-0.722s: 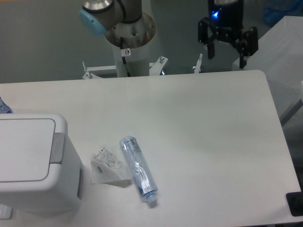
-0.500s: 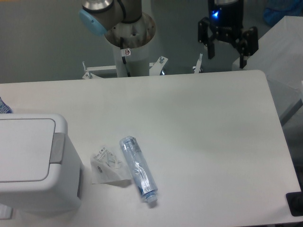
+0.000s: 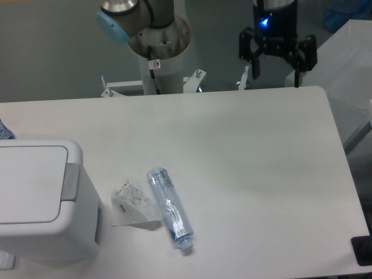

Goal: Open the trash can
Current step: 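Move the gripper down toward the trash can lid edge, then push the gripper finger against the lid edge to flip it open, then lift the gripper up and away from the opened trash can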

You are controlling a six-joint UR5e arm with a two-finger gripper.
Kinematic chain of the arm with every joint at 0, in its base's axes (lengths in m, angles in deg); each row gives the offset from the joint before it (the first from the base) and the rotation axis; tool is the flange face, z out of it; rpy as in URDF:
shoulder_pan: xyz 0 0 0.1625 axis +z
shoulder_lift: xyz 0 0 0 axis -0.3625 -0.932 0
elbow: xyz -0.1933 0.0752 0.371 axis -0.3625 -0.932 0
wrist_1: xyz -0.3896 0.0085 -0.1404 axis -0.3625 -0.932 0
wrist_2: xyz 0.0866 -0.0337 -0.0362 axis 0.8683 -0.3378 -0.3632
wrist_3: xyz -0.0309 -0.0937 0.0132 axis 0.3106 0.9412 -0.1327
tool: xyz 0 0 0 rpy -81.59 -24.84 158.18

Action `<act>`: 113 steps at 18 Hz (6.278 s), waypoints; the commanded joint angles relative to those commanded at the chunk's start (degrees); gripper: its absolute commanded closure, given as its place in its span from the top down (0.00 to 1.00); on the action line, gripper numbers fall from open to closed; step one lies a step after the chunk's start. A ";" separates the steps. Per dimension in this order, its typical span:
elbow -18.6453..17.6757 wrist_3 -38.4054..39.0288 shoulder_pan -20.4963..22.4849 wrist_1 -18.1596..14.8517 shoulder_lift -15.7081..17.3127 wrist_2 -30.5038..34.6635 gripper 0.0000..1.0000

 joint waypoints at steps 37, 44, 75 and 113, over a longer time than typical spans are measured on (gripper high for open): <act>8.10 67.53 -23.66 7.04 -13.19 -15.90 1.00; 7.04 70.43 -24.36 8.62 -13.28 -16.35 1.00; 4.93 71.93 -24.98 11.08 -14.07 -17.67 1.00; 10.47 44.88 -9.17 10.91 -10.91 -11.00 1.00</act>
